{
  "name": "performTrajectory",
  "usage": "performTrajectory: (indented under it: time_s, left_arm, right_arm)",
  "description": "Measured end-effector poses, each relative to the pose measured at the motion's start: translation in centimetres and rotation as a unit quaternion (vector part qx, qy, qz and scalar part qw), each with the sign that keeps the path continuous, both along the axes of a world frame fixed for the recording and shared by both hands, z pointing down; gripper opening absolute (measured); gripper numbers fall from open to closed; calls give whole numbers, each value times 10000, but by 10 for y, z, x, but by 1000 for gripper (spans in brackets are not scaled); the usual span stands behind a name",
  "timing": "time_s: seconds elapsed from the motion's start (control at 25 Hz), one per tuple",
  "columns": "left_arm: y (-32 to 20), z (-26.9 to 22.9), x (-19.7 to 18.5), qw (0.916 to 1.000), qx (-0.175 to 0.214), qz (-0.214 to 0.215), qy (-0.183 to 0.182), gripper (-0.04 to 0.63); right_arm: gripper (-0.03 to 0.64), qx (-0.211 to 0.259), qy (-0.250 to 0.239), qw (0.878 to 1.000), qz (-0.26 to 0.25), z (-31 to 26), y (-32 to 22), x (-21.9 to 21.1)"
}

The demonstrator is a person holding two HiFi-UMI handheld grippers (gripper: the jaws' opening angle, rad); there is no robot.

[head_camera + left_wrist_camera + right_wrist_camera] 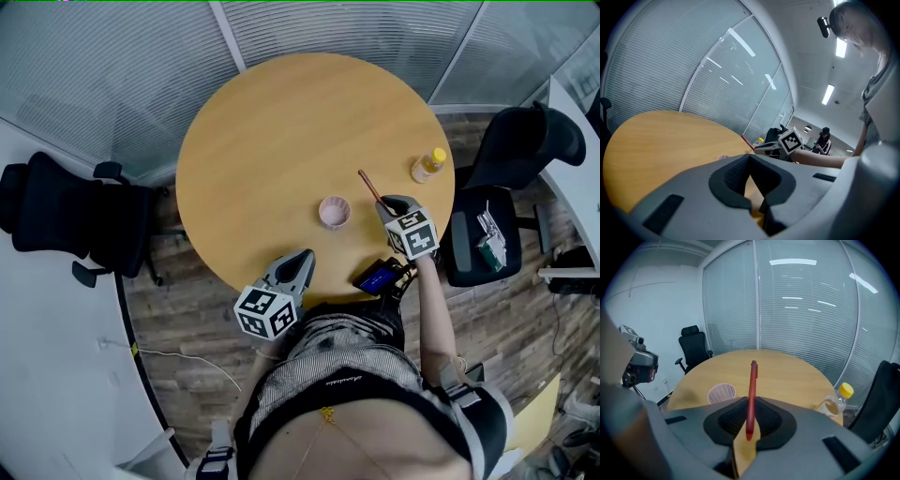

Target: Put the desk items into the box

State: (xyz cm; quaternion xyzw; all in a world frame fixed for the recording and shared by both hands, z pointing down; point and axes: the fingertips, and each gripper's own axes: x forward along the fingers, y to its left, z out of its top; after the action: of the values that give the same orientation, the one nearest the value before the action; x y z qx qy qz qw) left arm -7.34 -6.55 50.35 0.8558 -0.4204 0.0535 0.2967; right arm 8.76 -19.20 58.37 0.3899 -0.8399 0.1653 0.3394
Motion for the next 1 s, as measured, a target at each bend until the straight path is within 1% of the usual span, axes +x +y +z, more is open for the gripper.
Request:
performTrajectory:
  time_s: [0.28,0.6,0.76,1.0]
  left_arm:
    - [-2,1,1,10000,-40,-8,0,18]
    - [0,4,1,10000,-86,11,20,18]
    - [-2,5,2,10000,-94,16,20,18]
    - [-3,5,5,9999,-92,125,2,18]
  right_arm:
    - [61,164,-266,9995,11,-30,9,-10]
    - [61,232,-282,9993,-79,-40,20,-17]
    - [61,173,-230,9995,-130,-36,23,-19]
    - [61,41,-36,9994,-349,-29,29,-27]
